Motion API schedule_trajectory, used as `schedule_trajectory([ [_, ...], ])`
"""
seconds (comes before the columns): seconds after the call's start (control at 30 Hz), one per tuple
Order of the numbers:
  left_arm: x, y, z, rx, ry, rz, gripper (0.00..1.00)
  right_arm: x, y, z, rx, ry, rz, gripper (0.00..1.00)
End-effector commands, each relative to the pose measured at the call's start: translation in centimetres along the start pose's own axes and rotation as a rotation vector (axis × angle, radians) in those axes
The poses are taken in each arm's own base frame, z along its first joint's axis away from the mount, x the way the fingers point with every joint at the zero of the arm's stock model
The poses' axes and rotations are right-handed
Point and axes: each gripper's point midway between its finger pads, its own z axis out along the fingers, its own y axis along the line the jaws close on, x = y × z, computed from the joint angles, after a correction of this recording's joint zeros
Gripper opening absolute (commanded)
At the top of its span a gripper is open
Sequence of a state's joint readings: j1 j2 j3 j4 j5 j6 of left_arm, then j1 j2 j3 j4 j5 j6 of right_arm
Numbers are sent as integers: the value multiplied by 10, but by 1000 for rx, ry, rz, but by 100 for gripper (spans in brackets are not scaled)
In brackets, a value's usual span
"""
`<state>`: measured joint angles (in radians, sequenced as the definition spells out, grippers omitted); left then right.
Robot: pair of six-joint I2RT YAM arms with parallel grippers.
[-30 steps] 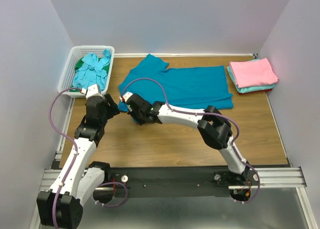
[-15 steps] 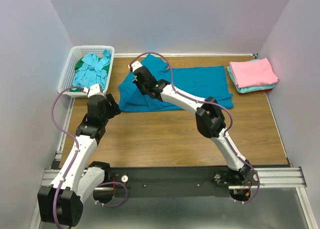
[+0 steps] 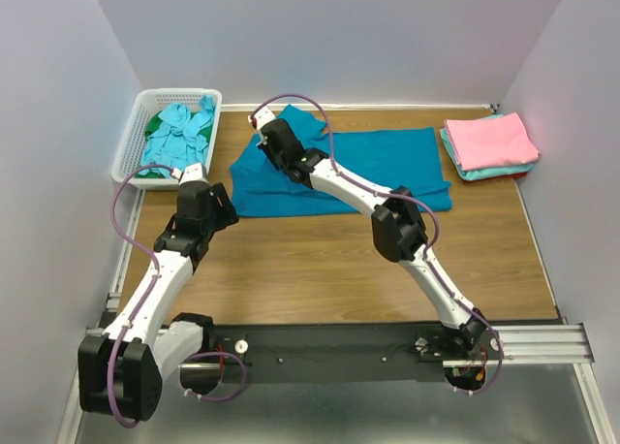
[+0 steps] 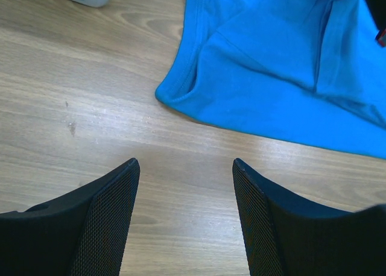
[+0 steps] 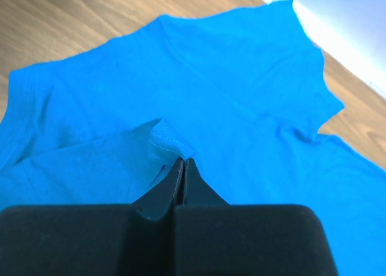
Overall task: Fold and stack the t-shirts
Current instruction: Fold the tshirt
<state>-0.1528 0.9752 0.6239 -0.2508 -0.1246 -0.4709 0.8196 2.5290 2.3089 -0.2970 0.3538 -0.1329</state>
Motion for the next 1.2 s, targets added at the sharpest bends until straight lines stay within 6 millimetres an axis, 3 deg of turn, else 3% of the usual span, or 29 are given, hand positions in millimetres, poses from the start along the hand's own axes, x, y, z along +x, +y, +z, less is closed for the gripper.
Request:
schedule_trajectory([
  [0.0, 3, -7, 5, 38, 14, 26, 71, -17, -3, 13, 36, -83, -26, 3],
  [0.27, 10, -6, 11, 32, 45, 28, 71, -21, -9, 21, 75, -128, -119, 5],
  [0.43, 14, -6, 13, 33, 62, 33, 71, -19, -12, 25, 101, -141, -145, 14],
  [0.5, 15, -7, 14, 35, 64, 32, 71, -19, -15, 26, 118, -145, -156, 22],
  [0.53, 15, -6, 14, 34, 67, 34, 71, -20, -15, 26, 122, -149, -154, 30],
  [0.57, 16, -7, 14, 36, 70, 32, 71, -22, -19, 25, 134, -153, -150, 44],
  [0.6, 15, -7, 15, 37, 68, 34, 71, -25, -21, 23, 141, -157, -142, 50],
  [0.67, 14, -8, 15, 40, 70, 34, 71, -31, -26, 18, 159, -164, -114, 60],
  [0.77, 12, -10, 18, 38, 76, 28, 69, -39, -41, 1, 171, -164, -69, 66],
  [0.8, 7, -14, 18, 46, 70, 18, 68, -20, -42, 2, 158, -122, -69, 66],
  [0.83, 6, -16, 19, 53, 73, 13, 65, -17, -47, -5, 151, -111, -49, 66],
  [0.87, 9, -18, 23, 61, 92, 9, 64, -31, -68, -23, 161, -132, 27, 66],
  [0.9, 2, -24, 24, 77, 81, 2, 63, -32, -76, -32, 141, -132, 65, 66],
  [1.03, 1, -39, 39, 123, 120, -13, 59, 11, -119, -71, 82, -59, 288, 65],
  [1.07, 1, -43, 42, 143, 131, -18, 59, 32, -142, -88, 97, -29, 373, 65],
  [1.13, -4, -50, 47, 162, 133, -23, 57, 53, -157, -102, 75, -1, 450, 64],
  [1.17, 1, -51, 53, 161, 157, -29, 55, 72, -180, -108, 104, 24, 512, 64],
])
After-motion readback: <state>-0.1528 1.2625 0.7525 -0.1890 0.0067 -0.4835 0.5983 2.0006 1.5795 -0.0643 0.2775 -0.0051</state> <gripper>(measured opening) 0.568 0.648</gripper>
